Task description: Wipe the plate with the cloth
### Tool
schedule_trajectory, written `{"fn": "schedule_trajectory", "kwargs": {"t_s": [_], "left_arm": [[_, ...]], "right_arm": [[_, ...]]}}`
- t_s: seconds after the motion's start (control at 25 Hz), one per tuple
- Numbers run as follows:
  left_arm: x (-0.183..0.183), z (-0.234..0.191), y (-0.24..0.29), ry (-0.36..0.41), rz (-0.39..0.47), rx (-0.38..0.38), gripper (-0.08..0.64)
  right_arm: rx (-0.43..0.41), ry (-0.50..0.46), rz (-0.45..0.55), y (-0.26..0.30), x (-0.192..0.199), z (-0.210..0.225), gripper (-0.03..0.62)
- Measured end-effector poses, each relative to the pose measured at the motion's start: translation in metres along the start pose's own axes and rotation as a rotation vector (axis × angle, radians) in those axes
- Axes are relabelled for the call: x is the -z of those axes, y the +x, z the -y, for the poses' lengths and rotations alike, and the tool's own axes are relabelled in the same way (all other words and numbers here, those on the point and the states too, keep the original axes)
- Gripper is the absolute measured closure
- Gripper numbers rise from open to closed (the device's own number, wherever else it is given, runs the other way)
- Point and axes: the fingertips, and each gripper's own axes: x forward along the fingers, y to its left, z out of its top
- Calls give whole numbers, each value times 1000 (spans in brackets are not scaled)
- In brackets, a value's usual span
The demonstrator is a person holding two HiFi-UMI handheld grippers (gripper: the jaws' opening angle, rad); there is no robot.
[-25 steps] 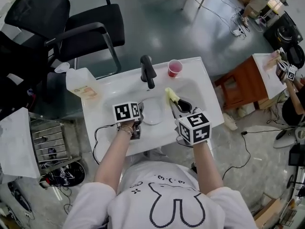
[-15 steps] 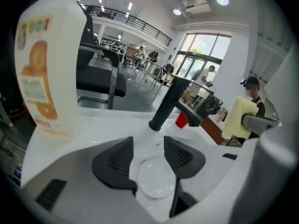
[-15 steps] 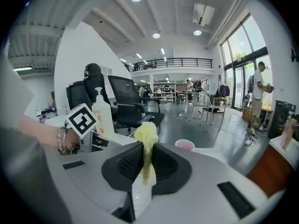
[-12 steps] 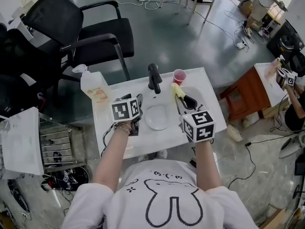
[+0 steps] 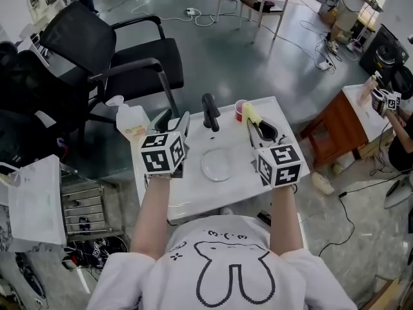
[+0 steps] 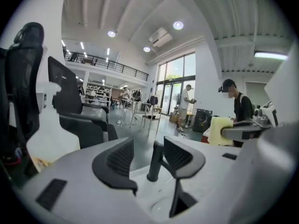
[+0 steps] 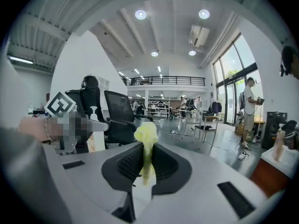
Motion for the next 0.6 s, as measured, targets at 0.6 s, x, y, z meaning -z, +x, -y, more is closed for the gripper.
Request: {"fn": "schedule_trajectory", "kwargs": {"t_s": [0.6], "left_arm": [[-136, 55, -73, 497, 444, -8, 407]], "right_arm": [[103, -167, 275, -46, -102, 10, 541]]}}
